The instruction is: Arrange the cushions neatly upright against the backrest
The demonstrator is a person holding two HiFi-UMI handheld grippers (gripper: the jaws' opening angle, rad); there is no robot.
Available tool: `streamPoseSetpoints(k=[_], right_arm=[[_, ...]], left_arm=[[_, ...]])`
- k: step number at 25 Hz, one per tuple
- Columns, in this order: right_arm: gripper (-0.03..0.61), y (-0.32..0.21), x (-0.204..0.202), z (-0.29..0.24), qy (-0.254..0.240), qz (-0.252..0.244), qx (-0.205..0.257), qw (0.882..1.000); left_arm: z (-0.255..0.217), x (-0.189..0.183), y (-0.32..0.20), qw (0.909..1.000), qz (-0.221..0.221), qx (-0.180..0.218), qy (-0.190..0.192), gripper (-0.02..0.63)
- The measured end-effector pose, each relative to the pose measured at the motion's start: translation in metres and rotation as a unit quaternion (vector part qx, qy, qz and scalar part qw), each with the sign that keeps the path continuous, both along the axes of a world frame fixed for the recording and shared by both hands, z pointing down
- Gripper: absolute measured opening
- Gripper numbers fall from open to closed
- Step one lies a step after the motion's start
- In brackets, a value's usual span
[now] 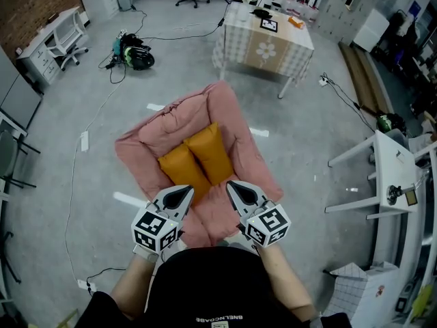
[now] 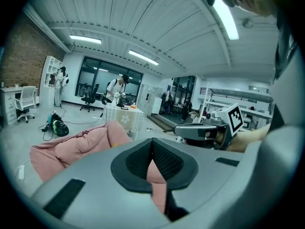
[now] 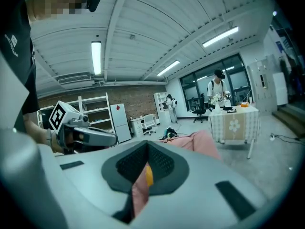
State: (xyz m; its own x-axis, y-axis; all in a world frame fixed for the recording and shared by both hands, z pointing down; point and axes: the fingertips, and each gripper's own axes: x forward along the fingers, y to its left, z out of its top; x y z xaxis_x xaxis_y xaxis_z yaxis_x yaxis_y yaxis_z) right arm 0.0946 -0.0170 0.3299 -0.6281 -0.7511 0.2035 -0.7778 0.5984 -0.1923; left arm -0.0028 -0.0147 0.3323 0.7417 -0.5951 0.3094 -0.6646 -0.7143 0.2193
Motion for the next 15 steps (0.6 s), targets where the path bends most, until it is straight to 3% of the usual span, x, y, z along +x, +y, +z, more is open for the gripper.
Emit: streamPoseSetpoints(k=[15], right_arm=[[0.008,0.0001,0.0023,0.0017,-0.001,0.009,-0.001,1.0]], left_arm=[[0.0011,0.0011,0.0034,0.9999,-0.002,-0.003,0.011,0.012]])
